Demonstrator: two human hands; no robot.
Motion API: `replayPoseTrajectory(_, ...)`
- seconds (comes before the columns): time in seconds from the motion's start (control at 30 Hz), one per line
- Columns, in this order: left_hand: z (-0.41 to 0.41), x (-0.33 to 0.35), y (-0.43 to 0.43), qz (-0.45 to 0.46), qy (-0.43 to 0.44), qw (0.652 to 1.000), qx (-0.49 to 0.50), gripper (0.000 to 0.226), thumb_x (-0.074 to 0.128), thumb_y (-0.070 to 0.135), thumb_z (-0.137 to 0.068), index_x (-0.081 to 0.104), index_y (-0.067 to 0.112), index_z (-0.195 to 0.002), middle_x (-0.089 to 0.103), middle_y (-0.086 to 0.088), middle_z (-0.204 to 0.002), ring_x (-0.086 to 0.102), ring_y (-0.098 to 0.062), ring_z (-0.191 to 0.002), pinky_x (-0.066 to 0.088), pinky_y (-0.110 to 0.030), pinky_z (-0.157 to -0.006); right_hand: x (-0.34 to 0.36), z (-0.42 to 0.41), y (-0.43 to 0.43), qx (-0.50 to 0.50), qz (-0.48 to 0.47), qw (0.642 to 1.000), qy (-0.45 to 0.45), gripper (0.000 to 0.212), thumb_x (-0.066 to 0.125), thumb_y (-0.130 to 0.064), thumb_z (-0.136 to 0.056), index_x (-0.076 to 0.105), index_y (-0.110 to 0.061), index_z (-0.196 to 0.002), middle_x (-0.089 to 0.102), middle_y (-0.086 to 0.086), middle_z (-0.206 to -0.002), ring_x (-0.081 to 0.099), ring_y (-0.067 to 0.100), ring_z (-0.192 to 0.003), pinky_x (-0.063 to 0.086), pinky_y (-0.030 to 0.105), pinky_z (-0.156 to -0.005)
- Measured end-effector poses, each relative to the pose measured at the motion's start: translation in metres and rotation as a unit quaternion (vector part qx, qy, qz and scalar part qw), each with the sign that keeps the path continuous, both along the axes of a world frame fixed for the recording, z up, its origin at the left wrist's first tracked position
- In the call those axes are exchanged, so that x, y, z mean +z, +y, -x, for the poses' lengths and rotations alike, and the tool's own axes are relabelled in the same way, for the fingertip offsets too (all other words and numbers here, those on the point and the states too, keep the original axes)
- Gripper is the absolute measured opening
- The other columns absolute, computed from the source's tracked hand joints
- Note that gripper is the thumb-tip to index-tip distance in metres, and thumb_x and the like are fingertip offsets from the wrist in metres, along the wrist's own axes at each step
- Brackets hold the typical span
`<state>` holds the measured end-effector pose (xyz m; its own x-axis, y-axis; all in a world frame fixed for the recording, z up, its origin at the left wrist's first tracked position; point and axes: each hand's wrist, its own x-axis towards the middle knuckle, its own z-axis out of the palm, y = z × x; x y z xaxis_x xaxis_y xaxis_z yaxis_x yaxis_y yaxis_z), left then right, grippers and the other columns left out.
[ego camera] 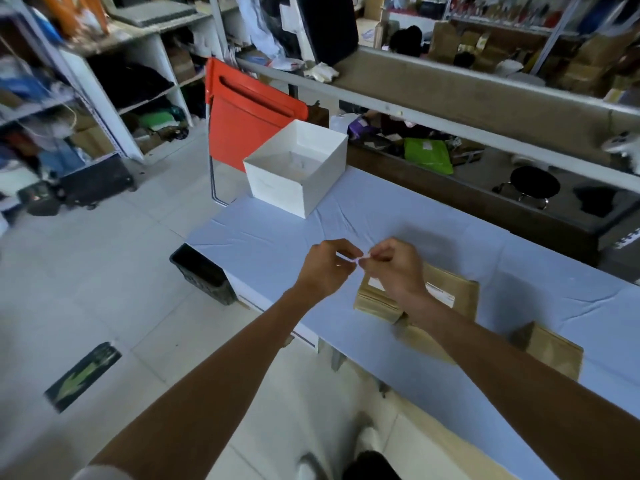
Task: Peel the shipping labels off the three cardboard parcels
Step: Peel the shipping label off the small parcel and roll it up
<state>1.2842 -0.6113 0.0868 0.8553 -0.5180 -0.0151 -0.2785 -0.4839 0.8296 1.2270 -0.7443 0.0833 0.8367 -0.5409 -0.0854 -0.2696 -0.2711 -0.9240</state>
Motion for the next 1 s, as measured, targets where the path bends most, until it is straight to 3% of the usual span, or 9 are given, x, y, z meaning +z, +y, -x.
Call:
replayPoseTrajectory(0.1,-0.021,0.001,0.006,-0.065,-0.034,0.997,0.004,0.022,0.063,0.008,-0.085,0.069,0.016,-0.104,0.071,-0.001,-0.103,0.068,-0.018,-0.089,0.057,-0.034,-0.086,0.005,-0.018,-0.003,0.052,0.050,0.997,0.029,0.032,0.086,-0.015,-0.068,0.064,-0.011,-0.092,0.064,-0.003,-0.071,0.063,0.012,-0.068,0.048,0.018,-0.060)
replayPoseTrajectory(0.2,-0.046,0.006,0.011,-0.149,-0.066,0.987,0.002,0.025,0.063,0.011,-0.086,0.067,0.018,-0.109,0.069,-0.001,-0.112,0.066,-0.021,-0.098,0.054,-0.036,-0.091,0.010,-0.043,-0.008,0.108,0.065,0.991,0.043,0.026,0.089,-0.014,-0.063,0.071,-0.008,-0.082,0.067,0.001,-0.074,0.064,0.016,-0.071,0.050,0.024,-0.067)
replayPoseTrajectory(0.33,-0.078,0.011,0.011,-0.213,-0.081,0.974,0.004,0.029,0.060,0.009,-0.086,0.065,0.017,-0.114,0.067,-0.003,-0.118,0.064,-0.022,-0.104,0.052,-0.032,-0.091,0.013,-0.080,-0.017,0.142,0.097,0.984,0.055,0.024,0.088,-0.012,-0.064,0.068,-0.010,-0.076,0.069,0.005,-0.079,0.065,0.018,-0.076,0.053,0.029,-0.073)
replayPoseTrajectory(0.43,-0.106,0.015,0.011,-0.239,-0.083,0.967,0.007,0.030,0.058,0.009,-0.087,0.064,0.017,-0.116,0.065,-0.005,-0.121,0.062,-0.025,-0.108,0.051,-0.037,-0.094,0.012,-0.107,-0.022,0.154,0.108,0.980,0.066,0.022,0.082,-0.011,-0.072,0.062,-0.010,-0.082,0.066,0.006,-0.078,0.067,0.021,-0.072,0.053,0.026,-0.066)
replayPoseTrajectory(0.63,-0.151,0.014,0.013,-0.235,-0.060,0.970,0.026,0.030,0.056,0.008,-0.089,0.064,0.016,-0.116,0.065,-0.005,-0.121,0.061,-0.025,-0.109,0.051,-0.036,-0.094,0.006,-0.152,-0.022,0.173,0.128,0.974,0.077,0.028,0.080,-0.032,-0.075,0.062,-0.011,-0.072,0.066,0.003,-0.066,0.068,0.013,-0.056,0.055,0.023,-0.058)
replayPoseTrajectory(0.73,-0.175,0.007,0.016,-0.238,-0.051,0.970,0.022,0.031,0.054,0.008,-0.089,0.063,0.016,-0.118,0.064,-0.006,-0.122,0.061,-0.024,-0.109,0.051,-0.034,-0.094,0.002,-0.183,-0.018,0.169,0.135,0.971,0.099,0.023,0.080,-0.027,-0.077,0.063,-0.012,-0.076,0.066,0.003,-0.071,0.068,0.014,-0.058,0.053,0.021,-0.055)
replayPoseTrajectory(0.83,-0.202,0.000,0.024,-0.235,-0.042,0.971,0.017,0.032,0.053,0.008,-0.090,0.062,0.016,-0.120,0.063,-0.006,-0.124,0.060,-0.025,-0.110,0.051,-0.036,-0.096,0.001,-0.228,-0.012,0.176,0.154,0.966,0.111,0.013,0.077,-0.011,-0.077,0.064,-0.011,-0.078,0.068,0.008,-0.080,0.069,0.020,-0.070,0.048,0.018,-0.054)
replayPoseTrajectory(0.9,-0.222,-0.004,0.032,-0.236,-0.034,0.971,0.015,0.032,0.053,0.007,-0.090,0.061,0.016,-0.120,0.062,-0.006,-0.125,0.060,-0.026,-0.111,0.051,-0.037,-0.096,0.003,-0.265,-0.008,0.180,0.186,0.960,0.105,0.010,0.072,0.000,-0.077,0.069,-0.006,-0.084,0.071,0.012,-0.090,0.069,0.025,-0.085,0.050,0.022,-0.064)
replayPoseTrajectory(1.0,-0.254,-0.008,0.045,-0.239,-0.024,0.971,0.022,0.033,0.051,0.006,-0.090,0.061,0.017,-0.120,0.062,-0.005,-0.125,0.059,-0.025,-0.111,0.051,-0.035,-0.095,0.003,-0.323,-0.002,0.175,0.214,0.955,0.105,0.027,0.057,0.008,-0.083,0.068,-0.002,-0.105,0.068,0.016,-0.111,0.063,0.028,-0.106,0.051,0.029,-0.086)
